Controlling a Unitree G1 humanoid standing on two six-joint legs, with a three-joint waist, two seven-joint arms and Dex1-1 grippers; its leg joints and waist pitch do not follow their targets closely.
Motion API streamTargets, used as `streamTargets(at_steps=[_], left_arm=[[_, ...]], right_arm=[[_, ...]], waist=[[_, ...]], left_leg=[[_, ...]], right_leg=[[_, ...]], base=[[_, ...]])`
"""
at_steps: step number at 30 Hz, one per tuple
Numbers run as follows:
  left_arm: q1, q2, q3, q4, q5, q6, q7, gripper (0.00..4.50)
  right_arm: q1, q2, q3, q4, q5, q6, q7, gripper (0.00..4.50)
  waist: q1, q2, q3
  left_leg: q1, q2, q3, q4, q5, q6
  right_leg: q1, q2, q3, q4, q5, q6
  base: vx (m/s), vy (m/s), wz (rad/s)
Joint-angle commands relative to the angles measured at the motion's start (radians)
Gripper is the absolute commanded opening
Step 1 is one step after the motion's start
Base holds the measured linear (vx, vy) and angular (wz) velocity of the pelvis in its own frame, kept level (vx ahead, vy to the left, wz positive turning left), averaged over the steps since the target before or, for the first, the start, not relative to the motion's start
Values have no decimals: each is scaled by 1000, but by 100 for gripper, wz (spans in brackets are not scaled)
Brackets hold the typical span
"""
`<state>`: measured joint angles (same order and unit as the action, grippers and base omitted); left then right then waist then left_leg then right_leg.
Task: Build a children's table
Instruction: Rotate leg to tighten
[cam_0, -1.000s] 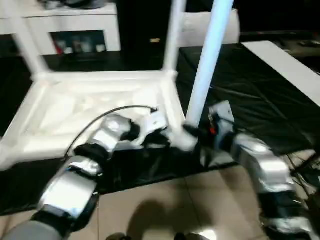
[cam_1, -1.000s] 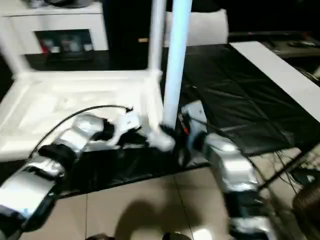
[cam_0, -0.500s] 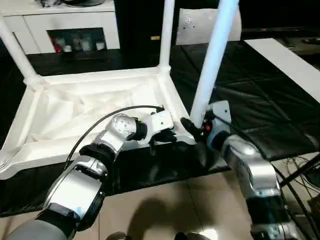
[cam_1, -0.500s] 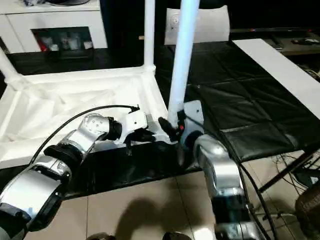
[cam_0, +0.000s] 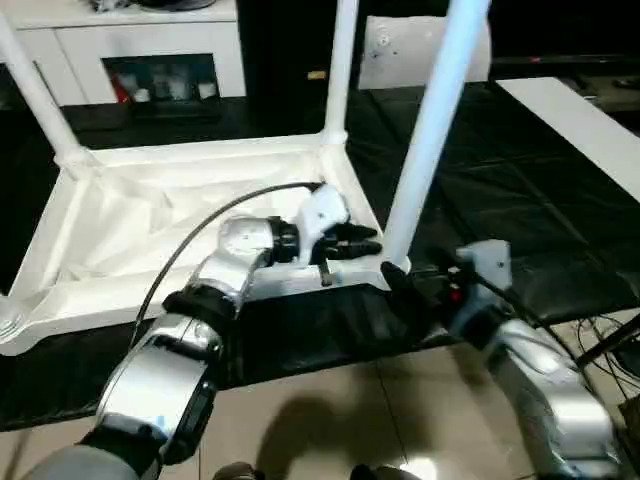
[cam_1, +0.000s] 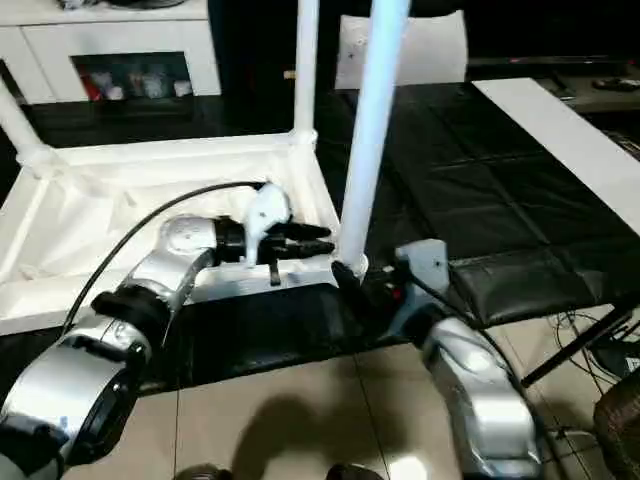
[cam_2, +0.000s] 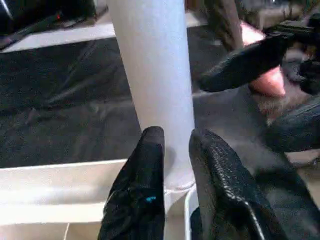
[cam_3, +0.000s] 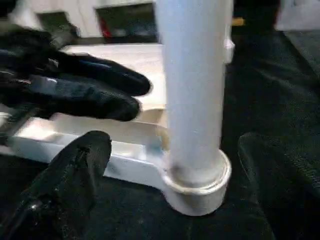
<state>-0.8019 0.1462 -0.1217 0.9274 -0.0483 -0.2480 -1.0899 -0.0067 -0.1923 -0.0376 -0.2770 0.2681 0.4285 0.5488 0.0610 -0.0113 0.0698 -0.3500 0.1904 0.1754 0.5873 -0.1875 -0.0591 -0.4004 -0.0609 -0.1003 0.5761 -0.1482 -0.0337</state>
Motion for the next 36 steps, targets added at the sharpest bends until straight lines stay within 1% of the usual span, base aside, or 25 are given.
streamTargets(at_steps=[1,4,7,8,10,11,12,13,14,15,16,17,18,19,21,22,23,24,25,27,28,29,31,34,36], left_arm=[[53,31,32,-101,-34,64,11,137],[132,56,54,-210,-43,126,72,175],[204,71,73,-316,-44,185,123,204],[277,76,97,-430,-47,250,172,204],[439,84,134,-684,-54,391,245,214],[496,85,142,-769,-54,436,262,225],[502,85,143,-778,-54,441,264,225],[549,91,143,-843,-56,474,271,233],[603,98,141,-917,-58,511,280,246],[636,101,145,-960,-49,538,290,257],[682,109,146,-1025,-43,586,303,264],[692,112,147,-1039,-42,598,306,270],[739,130,153,-1117,-47,669,319,270],[744,134,153,-1126,-49,679,320,280],[763,147,155,-1160,-56,716,322,306],[802,186,158,-1236,-74,807,322,311],[803,187,158,-1238,-75,810,322,314],[836,224,157,-1294,-93,890,310,323],[836,224,157,-1294,-93,890,310,337],[863,266,148,-1327,-94,963,293,337],[869,287,140,-1321,-73,994,296,337],[868,288,140,-1320,-72,995,297,337],[860,292,135,-1308,-49,1011,319,337],[838,295,124,-1296,-35,1047,383,337],[808,298,112,-1261,-8,1044,416,337]], right_arm=[[15,-21,20,-74,54,26,58,450],[11,-19,30,-98,82,40,73,450],[-3,-14,46,-102,92,44,78,450],[-23,-6,59,-95,98,48,77,450],[-76,14,79,-67,99,54,66,450],[-101,27,82,-47,96,56,57,450],[-104,28,83,-44,96,56,56,450],[-126,37,87,-25,93,56,52,450],[-151,47,93,-2,90,55,48,450],[-171,51,105,22,82,51,55,450],[-203,57,121,65,66,45,57,450],[-211,58,126,76,62,46,57,450],[-250,56,152,131,39,53,59,450],[-254,55,155,137,36,54,58,450],[-271,54,166,162,26,60,56,450],[-305,57,183,209,11,66,51,450],[-306,57,183,210,10,65,51,450],[-343,72,186,254,3,65,37,450],[-343,72,186,254,3,65,37,450],[-404,106,183,330,-15,53,-5,450],[-450,128,184,399,-45,30,-49,450],[-451,129,184,402,-46,29,-51,450],[-486,144,177,468,-77,1,-104,450],[-549,159,156,598,-137,-59,-228,450],[-603,161,91,703,-138,-80,-337,450]], waist=[[5,0,-64],[-5,2,-63],[-10,7,-61],[-10,7,-62],[-24,7,-59],[-26,10,-64],[-29,14,-63],[-28,16,-57],[-27,18,-61],[-31,16,-54],[-27,18,-57],[-34,17,-55],[-32,21,-56],[-37,21,-54],[-36,23,-54],[-36,24,-58],[-38,23,-55],[-36,34,-57],[-41,28,-56],[-44,31,-57],[-44,43,-58],[-49,36,-57],[-51,40,-59],[-50,39,-63],[-50,38,-65]], left_leg=[[2,38,-17,-68,-225,63],[9,35,-17,-68,-260,55],[4,47,-23,-75,-278,36],[8,44,-20,-73,-280,36],[-6,48,-22,-77,-272,30],[2,53,-24,-74,-277,21],[2,52,-23,-75,-273,23],[11,40,-15,-67,-290,32],[12,45,-19,-68,-292,24],[-1,45,-21,-75,-292,26],[13,47,-18,-71,-306,21],[4,48,-25,-76,-316,13],[12,47,-22,-74,-328,9],[5,46,-25,-77,-332,5],[9,43,-22,-74,-340,4],[9,44,-25,-73,-337,-5],[2,41,-25,-77,-336,0],[14,42,-24,-73,-346,-7],[6,40,-24,-75,-345,-6],[10,39,-25,-74,-349,-11],[12,39,-26,-73,-351,-16],[12,36,-24,-73,-353,-18],[15,36,-23,-71,-350,-21],[16,38,-23,-70,-341,-32],[19,36,-21,-69,-342,-31]], right_leg=[[59,-92,52,-96,-481,-83],[46,-86,49,-105,-516,-71],[47,-89,51,-97,-487,-91],[43,-87,51,-100,-488,-87],[48,-87,53,-90,-461,-108],[46,-91,55,-82,-452,-116],[44,-90,57,-85,-450,-124],[31,-79,55,-102,-511,-95],[35,-84,56,-93,-498,-103],[39,-80,54,-99,-509,-96],[30,-78,56,-100,-511,-92],[37,-78,54,-90,-498,-102],[31,-75,56,-95,-497,-96],[37,-75,55,-90,-488,-99],[32,-72,57,-95,-490,-93],[35,-75,58,-85,-473,-104],[40,-72,56,-89,-480,-98],[32,-72,58,-88,-482,-95],[36,-70,57,-88,-473,-100],[31,-69,58,-84,-470,-108],[31,-70,58,-82,-466,-105],[32,-66,57,-85,-453,-105],[30,-67,59,-83,-437,-115],[32,-68,60,-73,-403,-125],[31,-66,61,-74,-397,-123]], base=[[0,0,0],[0,0,0],[0,0,0],[0,0,0],[0,0,0],[0,0,0],[0,0,0],[0,0,0],[0,0,0],[0,0,0],[0,0,0],[0,0,0],[0,0,0],[0,0,0],[0,0,0],[0,0,0],[0,0,0],[0,0,0],[0,0,0],[0,0,0],[0,0,0],[0,0,0],[0,0,0],[0,0,0],[0,0,0]])
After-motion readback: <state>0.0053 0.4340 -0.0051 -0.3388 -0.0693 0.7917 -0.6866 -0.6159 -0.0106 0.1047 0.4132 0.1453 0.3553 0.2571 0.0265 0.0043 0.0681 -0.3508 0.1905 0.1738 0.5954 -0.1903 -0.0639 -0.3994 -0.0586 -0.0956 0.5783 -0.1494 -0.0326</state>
